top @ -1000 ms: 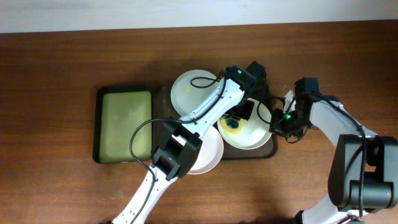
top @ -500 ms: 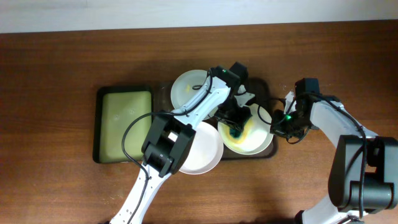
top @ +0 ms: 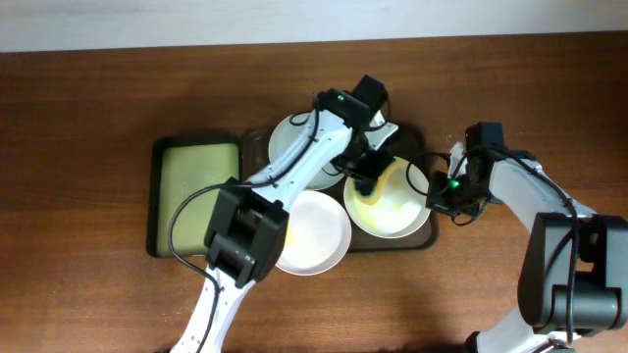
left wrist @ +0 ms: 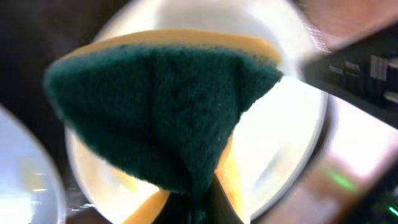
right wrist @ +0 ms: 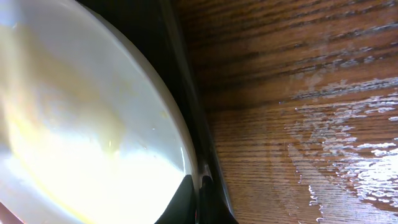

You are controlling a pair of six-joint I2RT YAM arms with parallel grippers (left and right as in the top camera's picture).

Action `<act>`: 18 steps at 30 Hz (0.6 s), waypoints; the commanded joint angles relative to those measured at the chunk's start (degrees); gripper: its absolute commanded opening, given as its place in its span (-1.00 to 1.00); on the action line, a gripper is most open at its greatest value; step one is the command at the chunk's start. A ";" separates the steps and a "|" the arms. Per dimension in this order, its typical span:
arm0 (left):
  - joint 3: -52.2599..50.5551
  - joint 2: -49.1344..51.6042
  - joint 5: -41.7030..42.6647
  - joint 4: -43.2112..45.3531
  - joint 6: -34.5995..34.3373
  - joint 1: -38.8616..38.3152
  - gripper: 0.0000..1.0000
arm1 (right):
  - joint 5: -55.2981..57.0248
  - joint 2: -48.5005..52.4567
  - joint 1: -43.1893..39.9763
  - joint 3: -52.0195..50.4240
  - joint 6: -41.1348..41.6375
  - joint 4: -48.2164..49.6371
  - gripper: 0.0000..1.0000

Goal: Clean dirty plates on tray and stack at the side
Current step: 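Scrub the right plate with the sponge held in the left gripper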

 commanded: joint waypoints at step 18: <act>-18.38 -0.57 -8.00 16.09 -10.60 -5.20 -1.00 | 0.13 -0.22 0.11 -0.31 0.68 0.13 -0.92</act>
